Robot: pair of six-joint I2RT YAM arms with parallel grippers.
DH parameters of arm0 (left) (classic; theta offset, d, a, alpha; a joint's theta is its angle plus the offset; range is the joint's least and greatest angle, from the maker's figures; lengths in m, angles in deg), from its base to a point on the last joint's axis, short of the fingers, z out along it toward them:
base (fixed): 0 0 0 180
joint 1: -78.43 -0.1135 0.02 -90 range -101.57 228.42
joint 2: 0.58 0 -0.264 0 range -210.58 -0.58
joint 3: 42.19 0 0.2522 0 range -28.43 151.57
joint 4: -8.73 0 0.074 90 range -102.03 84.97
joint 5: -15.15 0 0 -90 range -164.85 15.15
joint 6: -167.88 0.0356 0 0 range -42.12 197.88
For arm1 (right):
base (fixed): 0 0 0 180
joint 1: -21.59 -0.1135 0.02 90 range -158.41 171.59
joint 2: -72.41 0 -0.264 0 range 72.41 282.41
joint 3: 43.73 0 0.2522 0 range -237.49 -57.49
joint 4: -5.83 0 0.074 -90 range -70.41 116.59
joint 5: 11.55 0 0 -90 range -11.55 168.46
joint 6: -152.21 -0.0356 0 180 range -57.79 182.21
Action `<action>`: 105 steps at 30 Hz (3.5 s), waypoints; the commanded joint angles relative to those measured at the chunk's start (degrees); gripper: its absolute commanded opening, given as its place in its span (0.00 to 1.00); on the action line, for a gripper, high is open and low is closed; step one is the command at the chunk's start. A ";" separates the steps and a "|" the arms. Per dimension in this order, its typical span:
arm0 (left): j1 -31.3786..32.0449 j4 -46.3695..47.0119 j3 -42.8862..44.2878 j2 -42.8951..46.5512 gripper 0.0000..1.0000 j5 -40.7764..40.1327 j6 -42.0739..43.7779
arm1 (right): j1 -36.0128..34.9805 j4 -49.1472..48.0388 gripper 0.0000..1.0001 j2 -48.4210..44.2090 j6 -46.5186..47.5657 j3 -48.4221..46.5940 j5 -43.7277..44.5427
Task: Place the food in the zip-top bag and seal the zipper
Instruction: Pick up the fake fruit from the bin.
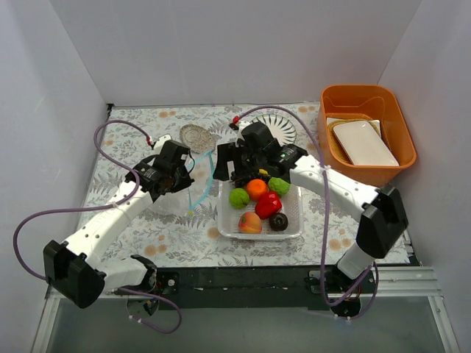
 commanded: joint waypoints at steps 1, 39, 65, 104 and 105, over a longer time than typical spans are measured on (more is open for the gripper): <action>-0.62 3.37 0.76 -1.05 0.00 0.11 1.52 | -0.15 2.99 0.98 -11.16 -1.48 4.01 11.49; -1.94 6.10 -4.51 1.32 0.00 8.20 2.75 | 9.07 7.92 0.49 20.91 10.65 -4.60 14.01; -2.20 6.27 -3.02 1.32 0.00 8.37 2.84 | 9.34 2.73 0.01 -0.71 8.72 1.03 8.27; -2.99 5.74 0.58 -0.43 0.00 11.71 4.51 | 8.90 4.75 0.01 -18.11 2.57 6.04 7.48; -2.99 5.92 0.67 -0.52 0.00 11.97 4.42 | 8.90 4.93 0.01 -18.90 2.48 6.04 7.13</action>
